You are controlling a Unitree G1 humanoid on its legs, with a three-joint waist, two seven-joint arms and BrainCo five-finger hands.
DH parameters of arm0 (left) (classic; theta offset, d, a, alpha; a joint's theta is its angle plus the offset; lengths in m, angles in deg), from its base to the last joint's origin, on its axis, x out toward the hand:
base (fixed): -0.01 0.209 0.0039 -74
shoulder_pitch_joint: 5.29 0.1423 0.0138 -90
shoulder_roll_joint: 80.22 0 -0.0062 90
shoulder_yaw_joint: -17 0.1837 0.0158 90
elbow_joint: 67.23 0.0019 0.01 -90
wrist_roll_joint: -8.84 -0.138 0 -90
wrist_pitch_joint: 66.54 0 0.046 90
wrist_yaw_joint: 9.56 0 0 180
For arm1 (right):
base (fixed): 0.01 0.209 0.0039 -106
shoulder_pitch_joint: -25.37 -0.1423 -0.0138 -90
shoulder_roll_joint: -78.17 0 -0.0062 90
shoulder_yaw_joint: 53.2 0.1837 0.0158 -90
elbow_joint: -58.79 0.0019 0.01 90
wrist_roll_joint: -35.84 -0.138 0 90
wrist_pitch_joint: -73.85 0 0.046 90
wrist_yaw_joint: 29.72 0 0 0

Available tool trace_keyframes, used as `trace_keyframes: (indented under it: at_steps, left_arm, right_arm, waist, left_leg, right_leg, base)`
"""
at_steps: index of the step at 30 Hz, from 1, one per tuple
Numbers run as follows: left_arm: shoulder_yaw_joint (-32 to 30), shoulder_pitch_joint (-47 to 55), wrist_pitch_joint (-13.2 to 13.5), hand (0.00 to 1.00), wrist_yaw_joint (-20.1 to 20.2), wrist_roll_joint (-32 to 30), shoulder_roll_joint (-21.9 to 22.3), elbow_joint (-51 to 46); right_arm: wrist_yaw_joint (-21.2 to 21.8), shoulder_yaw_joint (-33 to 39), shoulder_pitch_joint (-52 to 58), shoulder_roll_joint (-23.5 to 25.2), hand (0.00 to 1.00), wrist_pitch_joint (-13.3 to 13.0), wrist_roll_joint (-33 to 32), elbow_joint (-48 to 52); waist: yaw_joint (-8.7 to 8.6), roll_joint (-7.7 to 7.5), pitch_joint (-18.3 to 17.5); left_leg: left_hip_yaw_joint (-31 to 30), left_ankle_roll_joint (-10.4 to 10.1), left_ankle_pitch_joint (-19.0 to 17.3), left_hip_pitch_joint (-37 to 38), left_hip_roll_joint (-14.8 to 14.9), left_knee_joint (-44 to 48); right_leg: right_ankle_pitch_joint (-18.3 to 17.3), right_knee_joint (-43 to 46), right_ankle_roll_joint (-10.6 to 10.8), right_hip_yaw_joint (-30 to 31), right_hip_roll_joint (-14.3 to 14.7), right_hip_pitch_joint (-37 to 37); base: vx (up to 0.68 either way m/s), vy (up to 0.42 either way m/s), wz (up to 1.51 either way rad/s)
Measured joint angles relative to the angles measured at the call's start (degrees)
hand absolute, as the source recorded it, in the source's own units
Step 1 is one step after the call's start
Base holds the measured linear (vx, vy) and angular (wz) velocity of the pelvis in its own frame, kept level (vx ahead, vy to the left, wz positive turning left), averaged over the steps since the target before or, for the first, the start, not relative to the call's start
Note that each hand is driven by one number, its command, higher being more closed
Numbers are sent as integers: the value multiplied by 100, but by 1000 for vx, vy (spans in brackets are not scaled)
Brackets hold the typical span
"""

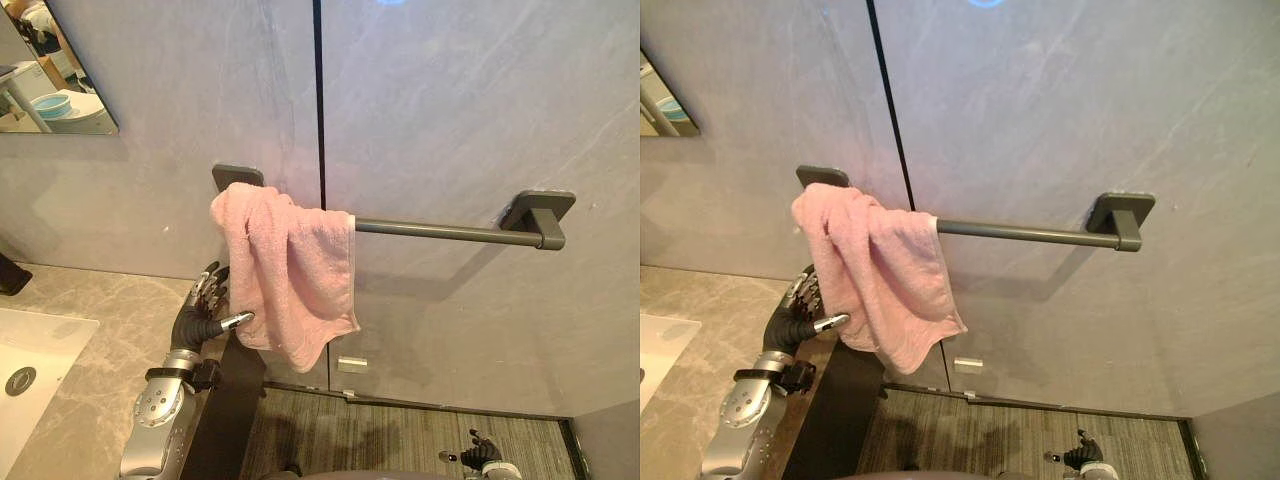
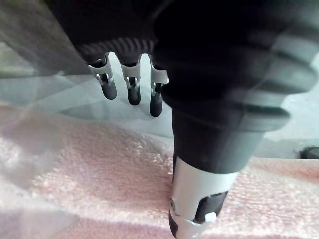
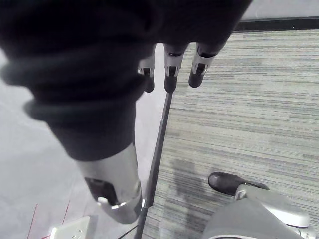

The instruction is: Organize washtable

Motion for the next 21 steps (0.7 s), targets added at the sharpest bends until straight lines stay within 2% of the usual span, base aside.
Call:
trace_keyframes:
  at_steps: [12, 13, 21]
  left_arm:
    - [365, -70, -26, 0, -30, -233, 1, 445]
    - [425, -89, -27, 100, -35, -244, 2, 535]
    - [462, -232, -128, 100, -120, -396, 3, 884]
  right_arm:
    - [-3, -194, -55, -24, 0, 0, 36, 0]
    - [-4, -196, -61, -28, 0, -1, 36, 0]
    - [-7, -238, -109, -45, 0, 0, 36, 12]
  waist:
    - [-15, -7, -5]
    - [-18, -9, -6]
    - [-31, -18, -13]
  left_leg:
    - [2, 0, 1, 0, 0, -6]
    - [4, 0, 1, 1, 0, -6]
    - [19, 0, 1, 2, -1, -17]
  right_leg:
    - [-2, 1, 4, 16, 9, -11]
    - [-2, 0, 4, 19, 10, -12]
    - [4, -13, 8, 47, 14, -22]
  base:
    - [0, 0, 0]
    - [0, 0, 0]
    - [0, 0, 0]
